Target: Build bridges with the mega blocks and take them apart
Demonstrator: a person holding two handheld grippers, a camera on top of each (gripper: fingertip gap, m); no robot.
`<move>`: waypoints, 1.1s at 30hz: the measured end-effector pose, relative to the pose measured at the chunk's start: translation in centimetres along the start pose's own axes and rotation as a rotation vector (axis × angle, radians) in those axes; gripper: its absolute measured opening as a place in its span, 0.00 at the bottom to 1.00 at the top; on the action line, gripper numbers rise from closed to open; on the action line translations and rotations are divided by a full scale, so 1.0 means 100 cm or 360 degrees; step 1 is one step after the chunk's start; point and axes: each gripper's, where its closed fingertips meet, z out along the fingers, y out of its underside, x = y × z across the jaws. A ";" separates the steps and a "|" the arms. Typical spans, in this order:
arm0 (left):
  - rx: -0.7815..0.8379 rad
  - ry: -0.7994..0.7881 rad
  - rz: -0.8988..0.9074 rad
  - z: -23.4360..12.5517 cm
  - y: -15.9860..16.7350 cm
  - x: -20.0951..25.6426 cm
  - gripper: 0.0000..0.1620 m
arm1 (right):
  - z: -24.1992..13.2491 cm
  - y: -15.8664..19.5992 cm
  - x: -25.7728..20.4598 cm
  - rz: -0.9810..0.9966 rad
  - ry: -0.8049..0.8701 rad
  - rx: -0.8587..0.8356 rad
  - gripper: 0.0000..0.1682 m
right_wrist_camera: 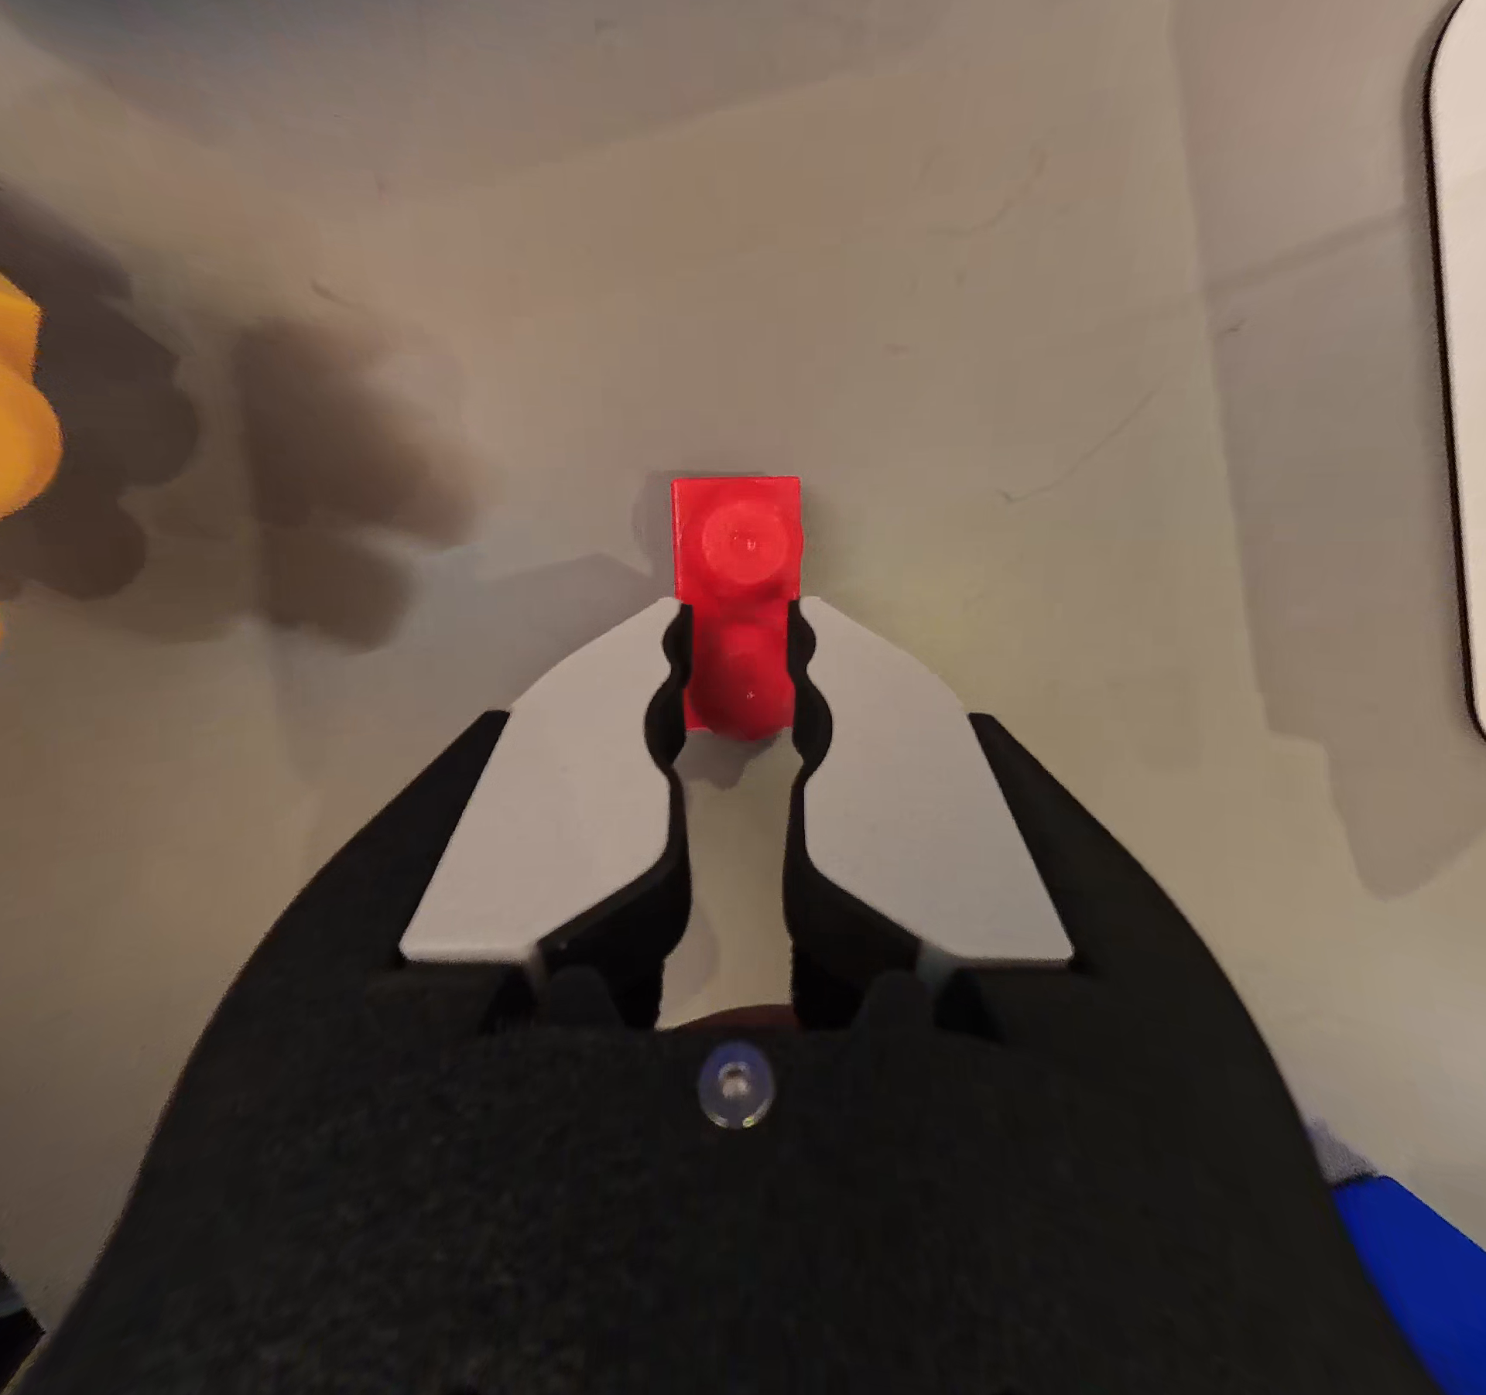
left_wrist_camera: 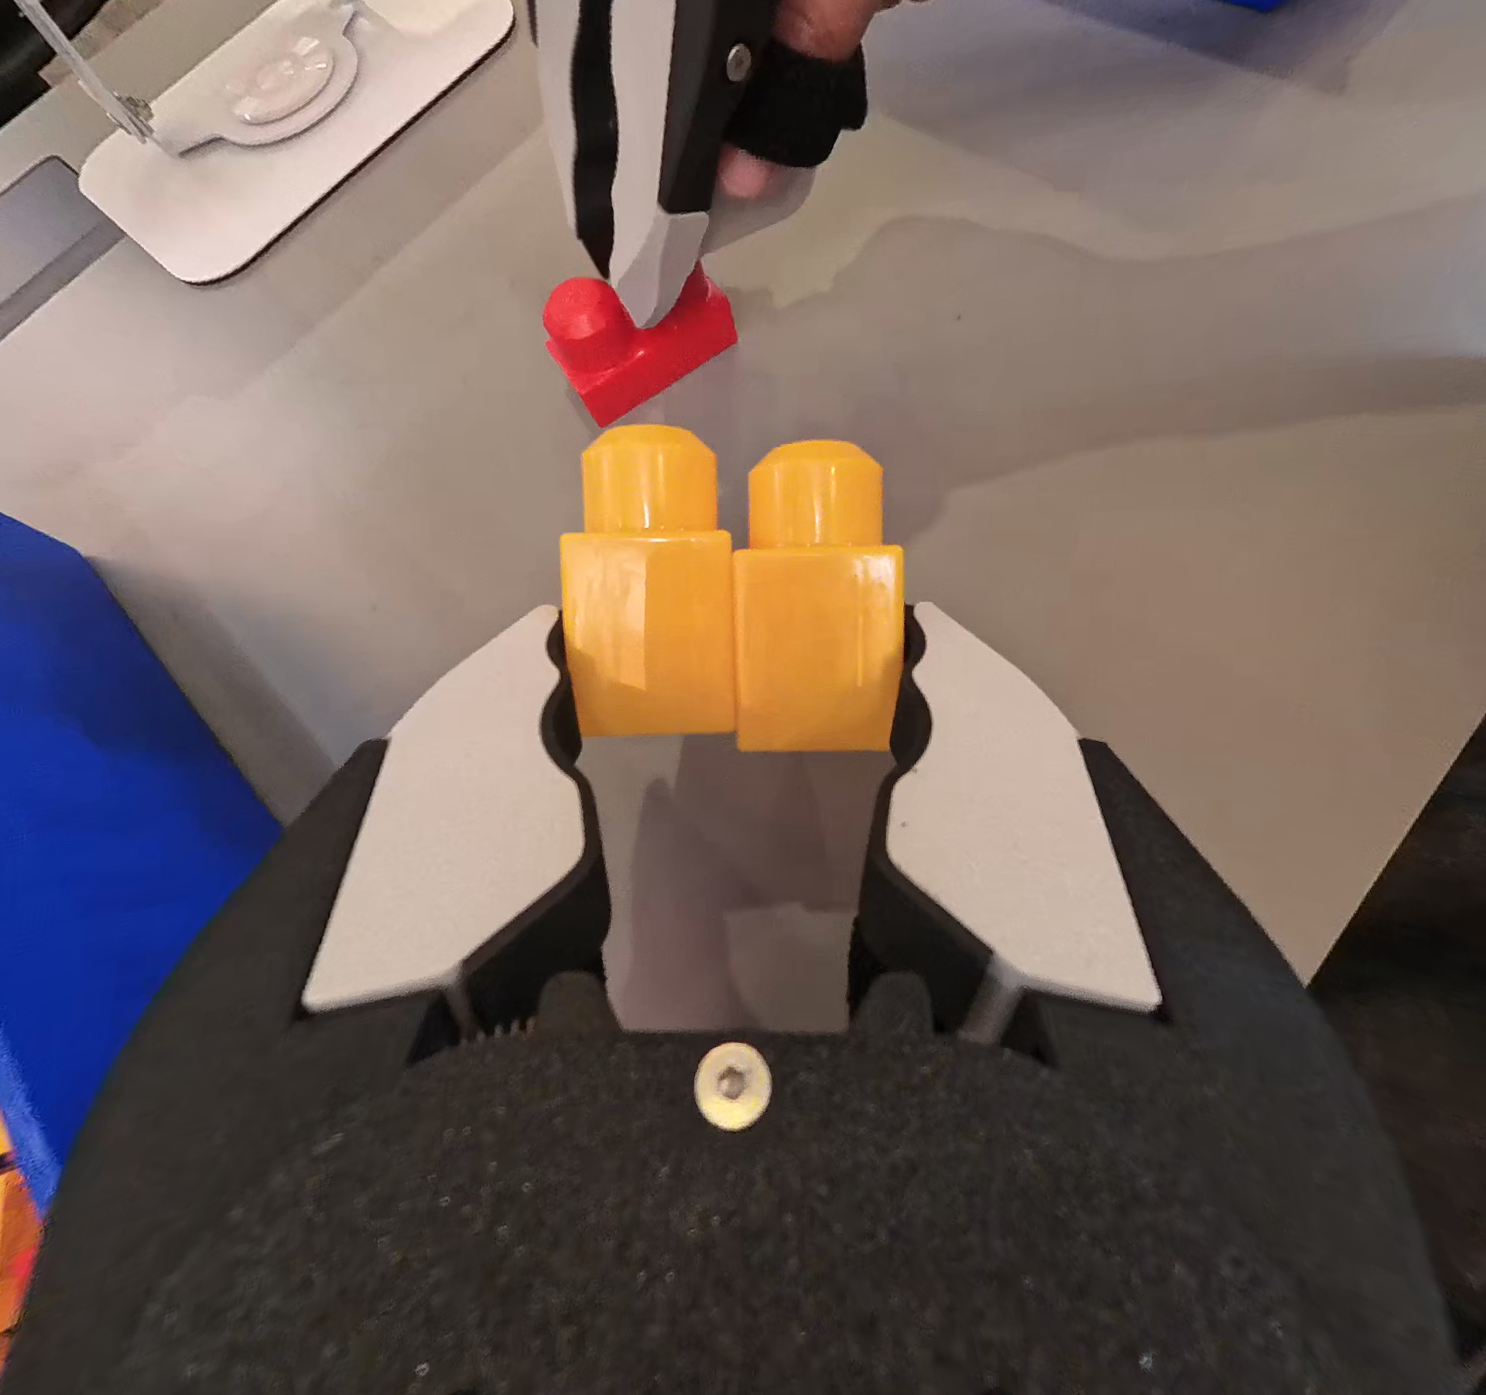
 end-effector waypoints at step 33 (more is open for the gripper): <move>0.0220 -0.0229 0.0561 0.005 -0.043 -0.026 0.47 | -0.124 0.009 -0.064 0.0989 -0.0849 0.1504 0.19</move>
